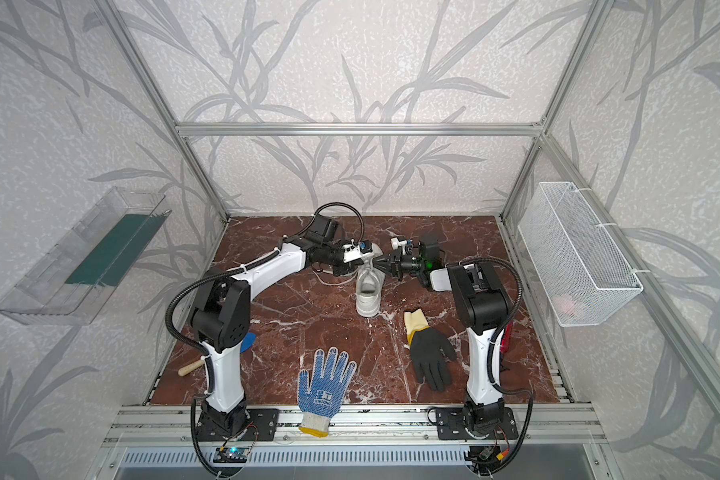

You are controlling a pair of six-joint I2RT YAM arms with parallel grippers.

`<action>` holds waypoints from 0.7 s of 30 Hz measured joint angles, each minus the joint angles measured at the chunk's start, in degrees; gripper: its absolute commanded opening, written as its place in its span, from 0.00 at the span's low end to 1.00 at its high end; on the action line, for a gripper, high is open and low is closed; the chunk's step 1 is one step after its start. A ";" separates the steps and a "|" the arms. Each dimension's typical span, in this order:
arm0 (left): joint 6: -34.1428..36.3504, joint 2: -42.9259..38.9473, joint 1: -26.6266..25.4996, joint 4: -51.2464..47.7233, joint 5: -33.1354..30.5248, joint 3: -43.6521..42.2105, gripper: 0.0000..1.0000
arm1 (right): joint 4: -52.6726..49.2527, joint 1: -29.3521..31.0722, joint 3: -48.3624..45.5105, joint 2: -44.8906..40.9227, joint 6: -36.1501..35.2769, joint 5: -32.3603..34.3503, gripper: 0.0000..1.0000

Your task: Tie the shoes

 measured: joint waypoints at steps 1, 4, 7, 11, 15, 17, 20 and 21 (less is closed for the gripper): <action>0.00 0.00 0.00 -0.04 0.00 0.00 0.00 | 0.57 0.02 0.00 0.15 0.35 0.00 0.19; 0.00 0.00 0.00 -0.24 0.00 0.00 0.00 | 1.66 0.17 0.00 0.55 1.20 0.00 0.19; 0.00 0.00 0.00 -0.37 0.02 0.00 0.00 | 2.10 0.37 0.00 0.68 1.90 0.00 0.21; 0.02 0.00 0.00 -0.66 0.02 0.00 0.00 | 2.75 0.39 0.02 0.72 2.36 0.00 0.23; 0.26 0.00 0.00 -1.68 0.02 0.00 0.00 | 4.24 0.39 0.24 1.38 3.50 0.02 0.24; 0.37 0.00 0.00 -1.90 0.02 0.00 0.00 | 4.61 0.39 0.24 1.60 3.82 0.02 0.25; 0.42 0.00 0.00 -2.10 0.02 0.00 0.00 | 4.94 0.55 0.24 1.68 4.31 0.00 0.25; 0.42 0.00 0.00 -2.10 0.04 0.00 0.00 | 4.98 0.63 0.24 1.68 4.46 0.00 0.26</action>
